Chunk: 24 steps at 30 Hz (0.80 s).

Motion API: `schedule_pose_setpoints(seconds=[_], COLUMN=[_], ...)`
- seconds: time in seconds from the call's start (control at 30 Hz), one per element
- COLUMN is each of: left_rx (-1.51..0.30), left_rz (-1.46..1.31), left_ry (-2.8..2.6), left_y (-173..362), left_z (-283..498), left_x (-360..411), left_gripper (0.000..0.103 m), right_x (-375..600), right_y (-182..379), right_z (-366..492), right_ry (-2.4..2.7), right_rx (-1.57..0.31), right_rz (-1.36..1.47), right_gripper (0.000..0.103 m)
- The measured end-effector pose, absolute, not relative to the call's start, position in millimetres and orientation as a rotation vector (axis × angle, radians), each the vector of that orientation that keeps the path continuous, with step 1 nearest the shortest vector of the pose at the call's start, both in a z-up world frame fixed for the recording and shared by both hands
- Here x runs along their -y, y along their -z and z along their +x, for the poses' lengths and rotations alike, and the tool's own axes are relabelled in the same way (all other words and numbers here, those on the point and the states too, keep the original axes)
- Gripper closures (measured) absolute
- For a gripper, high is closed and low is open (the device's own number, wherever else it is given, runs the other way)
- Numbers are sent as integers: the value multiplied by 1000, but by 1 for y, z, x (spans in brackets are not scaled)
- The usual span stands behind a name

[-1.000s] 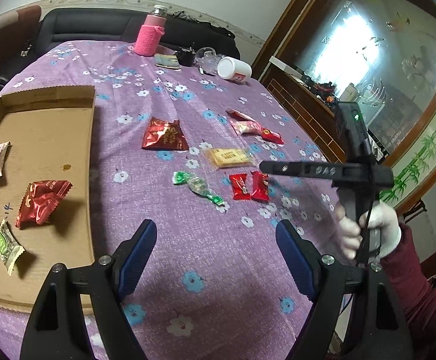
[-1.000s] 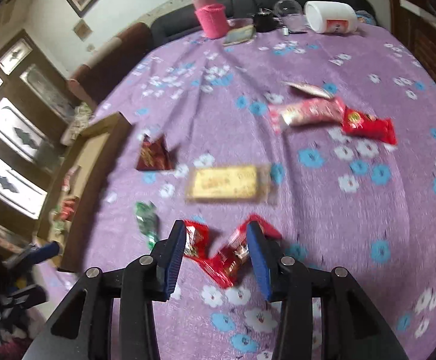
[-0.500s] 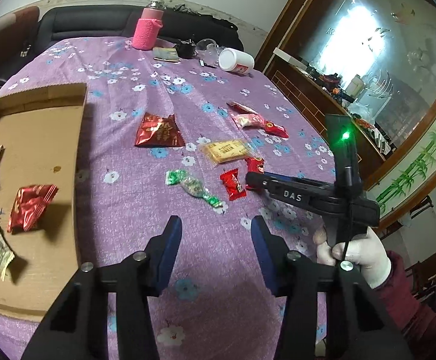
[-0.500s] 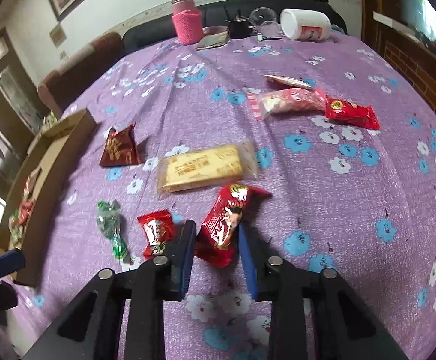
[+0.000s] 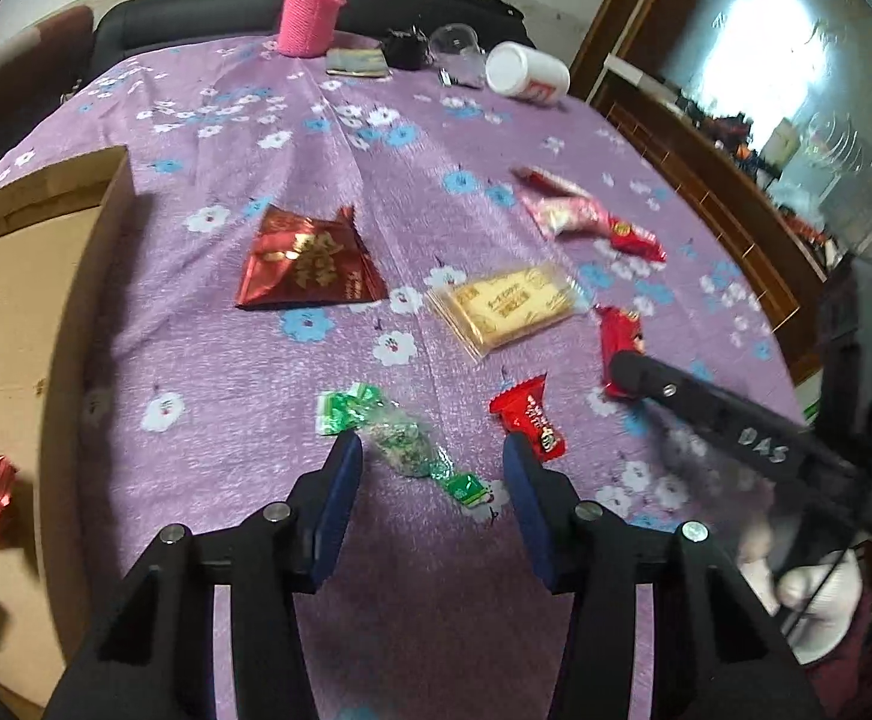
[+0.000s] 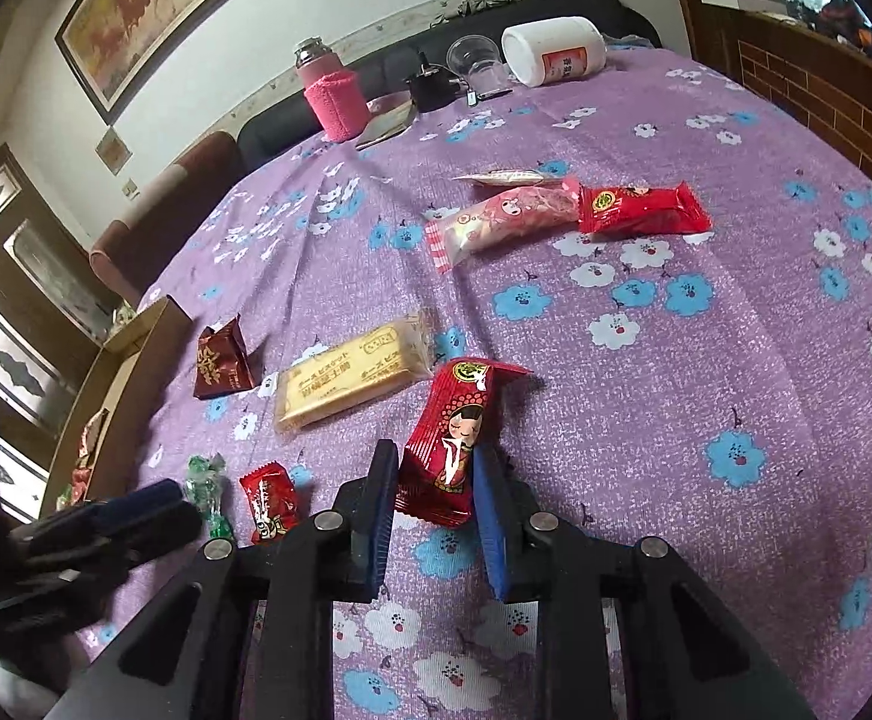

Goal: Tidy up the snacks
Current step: 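Grasp the red candy packet with the right tool while the left tool grasps a clear green candy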

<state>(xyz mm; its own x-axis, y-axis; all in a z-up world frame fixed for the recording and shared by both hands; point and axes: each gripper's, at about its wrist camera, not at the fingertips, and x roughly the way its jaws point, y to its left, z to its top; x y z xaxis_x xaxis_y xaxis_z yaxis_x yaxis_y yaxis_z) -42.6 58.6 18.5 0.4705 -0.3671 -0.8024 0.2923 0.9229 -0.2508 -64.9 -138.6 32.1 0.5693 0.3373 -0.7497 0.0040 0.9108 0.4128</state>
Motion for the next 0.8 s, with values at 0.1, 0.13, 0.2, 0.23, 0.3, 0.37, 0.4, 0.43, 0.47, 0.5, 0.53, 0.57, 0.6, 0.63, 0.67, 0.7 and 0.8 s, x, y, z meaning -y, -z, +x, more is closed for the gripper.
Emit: schedule_pose_setpoints(seconds=[0.1,0.13,0.2,0.23,0.3,0.37,0.4,0.43,0.47,0.5,0.53,0.57,0.6,0.63,0.67,0.7,0.8], left_rx=[-1000,-986,-966,-960,-956,-953,-950,-942,-938,-931,-925,-914,-906,-897,-881,-870,-830], left_rz=[-48,-32,12,9,-10,-23,-29,-39,-45,-55,-65,-83,-96,-108,-129,-141,-177], left_ry=[388,387,375,385,387,384,385,388,389,390,391,392,392,391,387,383,347], left_y=[-12,-12,-11,-10,-10,-10,-10,-12,-13,-16,-19,-24,-28,-32,-39,-43,-56], left_z=[-39,-39,-39,-39,-38,-39,-39,-41,-43,-46,-48,-52,-55,-58,-62,-65,-77], left_x=[-53,-51,-49,-51,-54,-59,-62,-65,-67,-71,-74,-81,-85,-90,-99,-106,-136], left_gripper=[56,57,85,85,85,86,86,86,86,86,86,85,85,85,85,85,85], right_x=[137,136,134,133,132,131,130,130,128,127,126,126,125,125,124,122,117], right_y=[-32,-32,-32,-32,-32,-33,-33,-34,-35,-36,-37,-38,-40,-41,-43,-44,-52], right_z=[-65,-65,-66,-66,-66,-66,-67,-67,-68,-70,-71,-72,-73,-74,-75,-76,-81], right_ry=[-209,-210,-215,-215,-215,-215,-216,-216,-216,-216,-218,-222,-230,-236,-240,-242,-245], right_rx=[-950,-949,-947,-946,-942,-937,-934,-930,-923,-916,-907,-899,-888,-880,-872,-863,-828], right_rz=[389,385,375,372,365,358,353,348,341,335,331,332,333,334,332,326,307], right_gripper=[77,77,77,77,77,77,77,77,77,77,77,77,77,77,77,77,77])
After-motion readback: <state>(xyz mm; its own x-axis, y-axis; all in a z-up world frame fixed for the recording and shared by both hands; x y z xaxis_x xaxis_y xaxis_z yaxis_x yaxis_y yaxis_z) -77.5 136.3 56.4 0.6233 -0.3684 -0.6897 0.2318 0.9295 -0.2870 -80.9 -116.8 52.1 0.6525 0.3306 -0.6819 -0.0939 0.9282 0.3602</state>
